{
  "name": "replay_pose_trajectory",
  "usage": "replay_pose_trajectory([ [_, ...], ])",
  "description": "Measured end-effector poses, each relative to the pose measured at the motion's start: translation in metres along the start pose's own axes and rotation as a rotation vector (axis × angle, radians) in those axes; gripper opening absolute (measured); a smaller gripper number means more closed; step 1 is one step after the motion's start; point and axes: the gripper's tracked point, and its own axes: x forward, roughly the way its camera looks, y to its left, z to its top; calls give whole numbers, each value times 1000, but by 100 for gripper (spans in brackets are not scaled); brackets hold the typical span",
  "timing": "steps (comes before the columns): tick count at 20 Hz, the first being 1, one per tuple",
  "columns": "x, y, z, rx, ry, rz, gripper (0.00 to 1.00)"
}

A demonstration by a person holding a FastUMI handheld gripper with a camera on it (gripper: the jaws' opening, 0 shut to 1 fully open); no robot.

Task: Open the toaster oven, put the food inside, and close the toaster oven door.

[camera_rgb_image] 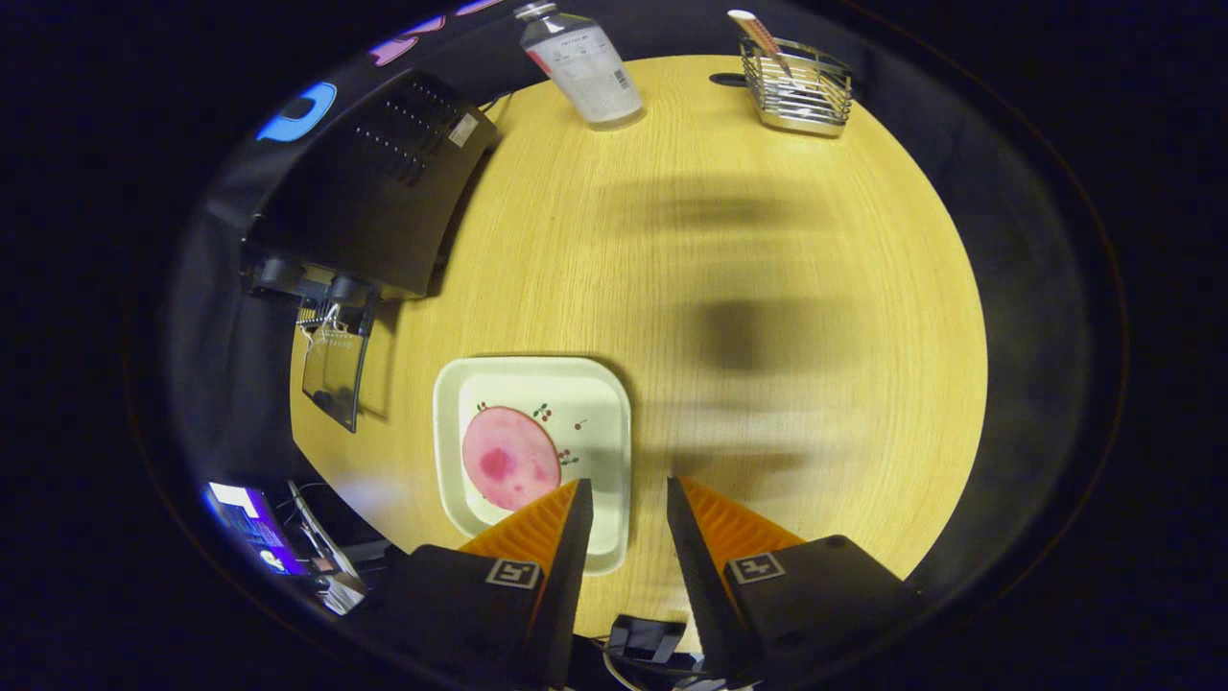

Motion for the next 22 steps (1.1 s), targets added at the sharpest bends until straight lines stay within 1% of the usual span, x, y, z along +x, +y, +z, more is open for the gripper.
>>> replay_pose_trajectory([
  [1,5,-1,-3,-7,20,14,55],
  [3,6,7,2,3,22,70,50],
  [4,9,8,6,4,19,77,47],
  [5,13,7,6,-2,16,73,47],
  [8,11,2,10,-25,12,71,19],
  [9,11,3,10,-36,12,91,9],
  [10,15,5,7,-24,31,135,8],
  [12,19,11,1,89,53,235,6],
  [14,15,8,0,208,37,326,6],
  [15,14,6,0,247,19,360,6],
  [17,16,9,3,279,-8,391,5],
  [22,6,8,5,311,-82,429,5],
])
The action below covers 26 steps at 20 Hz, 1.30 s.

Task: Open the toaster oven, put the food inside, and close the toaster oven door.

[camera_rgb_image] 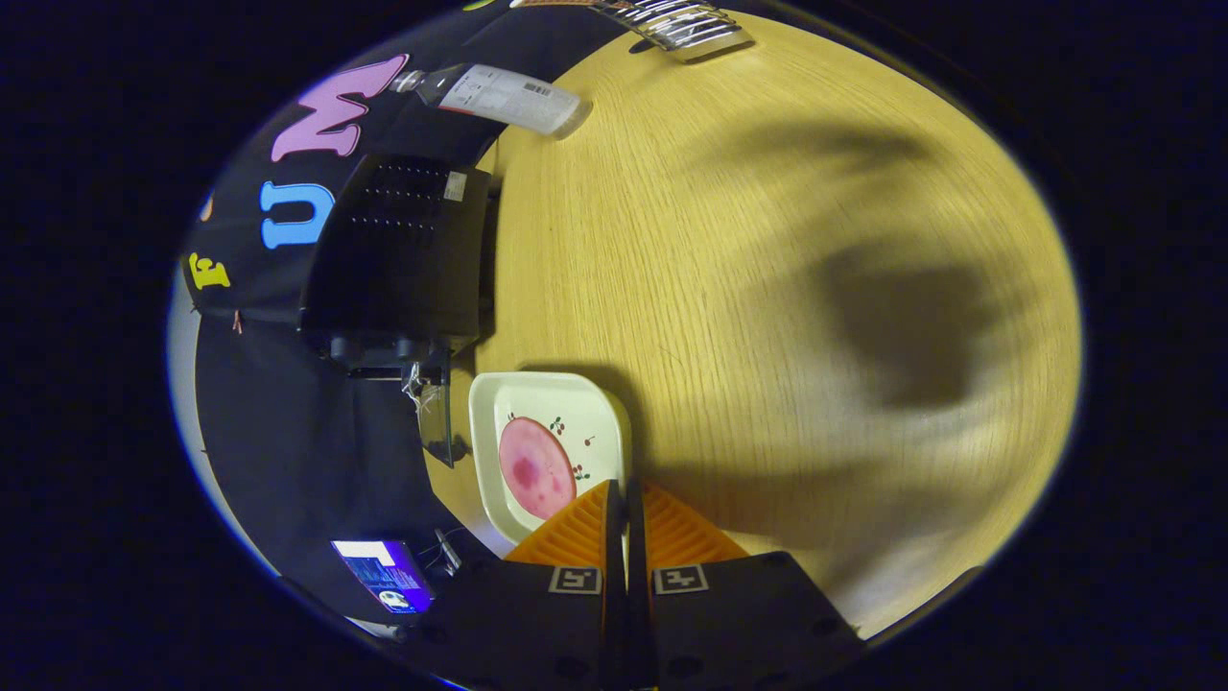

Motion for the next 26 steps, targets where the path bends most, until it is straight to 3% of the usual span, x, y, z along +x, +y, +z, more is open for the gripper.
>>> replay_pose_trajectory([
  [6,-21,49,9,49,-128,41,5],
  [12,-14,106,-20,124,-238,28,5],
  [20,45,181,-58,241,-348,3,5],
  [26,93,230,-60,371,-429,7,5],
])
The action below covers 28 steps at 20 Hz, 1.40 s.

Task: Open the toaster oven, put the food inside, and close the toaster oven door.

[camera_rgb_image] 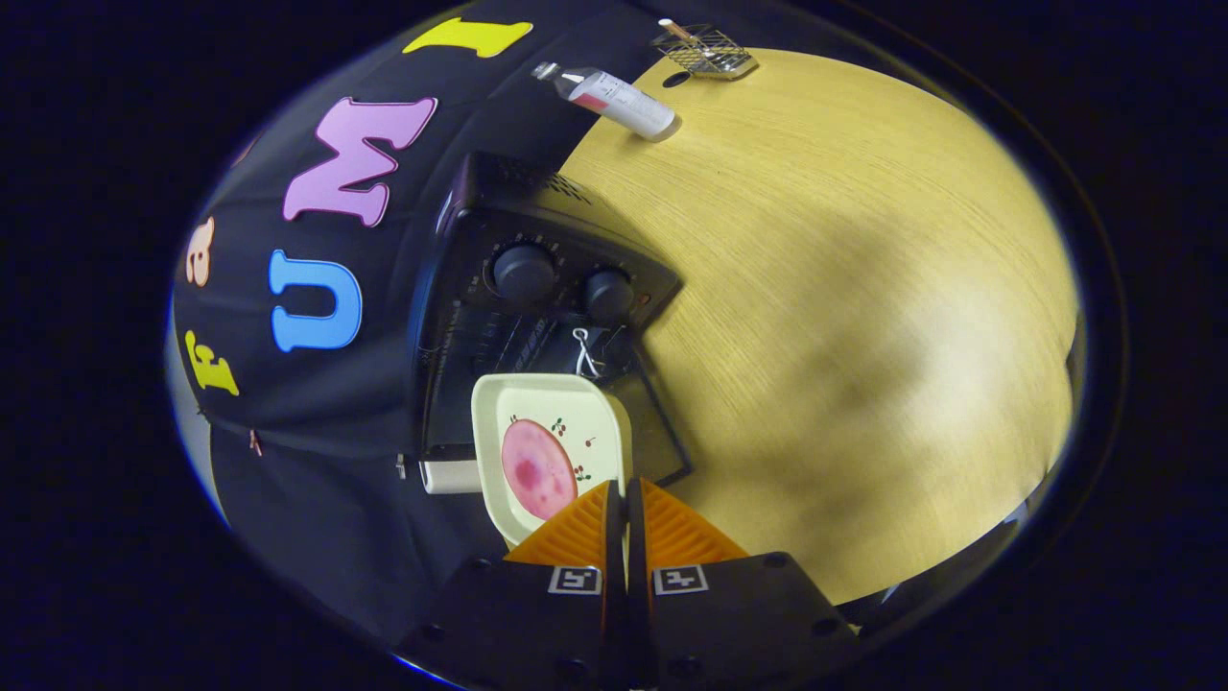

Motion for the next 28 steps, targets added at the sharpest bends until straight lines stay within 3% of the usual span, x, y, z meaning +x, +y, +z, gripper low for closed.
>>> replay_pose_trajectory([
  [12,77,58,16,291,-227,-84,5],
  [17,100,73,18,473,-319,-109,5],
  [25,129,91,3,549,-325,-139,7],
  [26,132,91,1,550,-327,-135,12],
  [28,130,88,0,557,-332,-134,13],
])
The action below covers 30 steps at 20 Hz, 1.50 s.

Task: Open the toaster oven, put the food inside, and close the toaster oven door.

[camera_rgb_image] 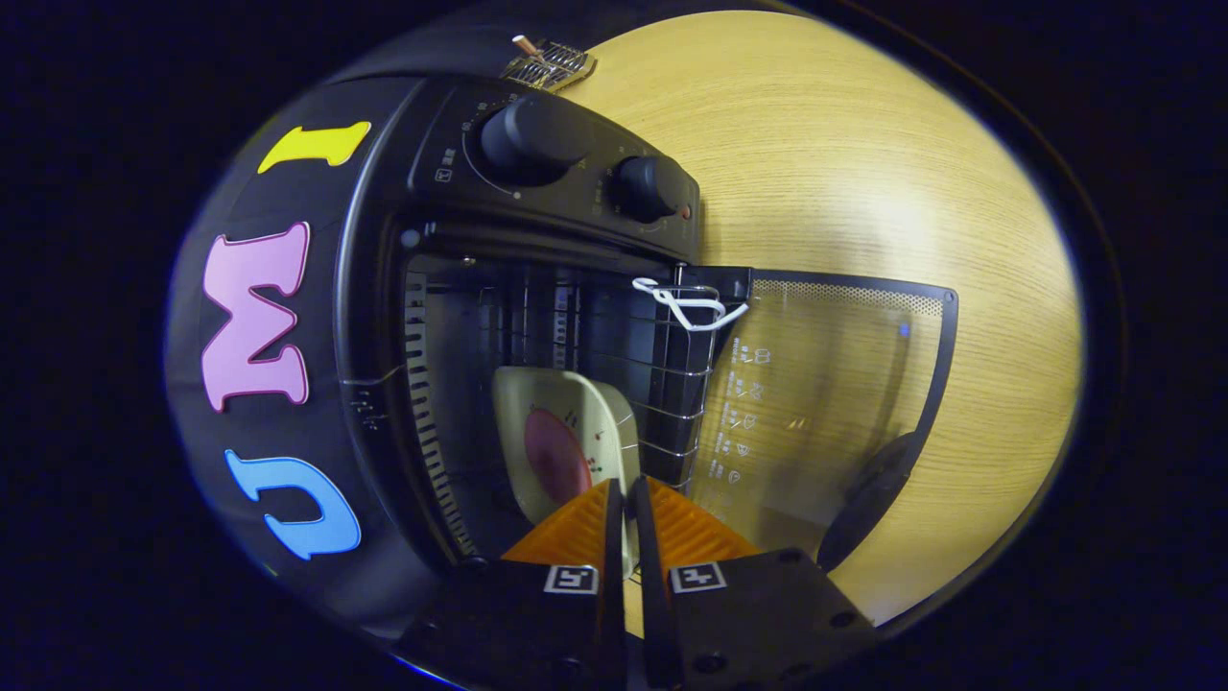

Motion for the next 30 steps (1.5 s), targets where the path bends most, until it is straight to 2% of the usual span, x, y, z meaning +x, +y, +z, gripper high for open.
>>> replay_pose_trajectory([
  [1,-4,0,2,20,1,12,13],
  [2,-2,1,2,39,1,26,28],
  [4,-8,-2,10,61,-21,38,49],
  [7,-18,-7,20,48,-42,50,61],
  [9,-23,-15,19,-11,-12,39,82],
  [10,-30,-21,27,-54,-21,30,99],
  [14,-57,-26,47,-291,-25,38,99],
  [17,-78,-45,62,-470,-28,-26,99],
  [20,-95,-61,72,-677,-47,-52,98],
  [30,-107,-131,32,-1184,23,-123,98],
])
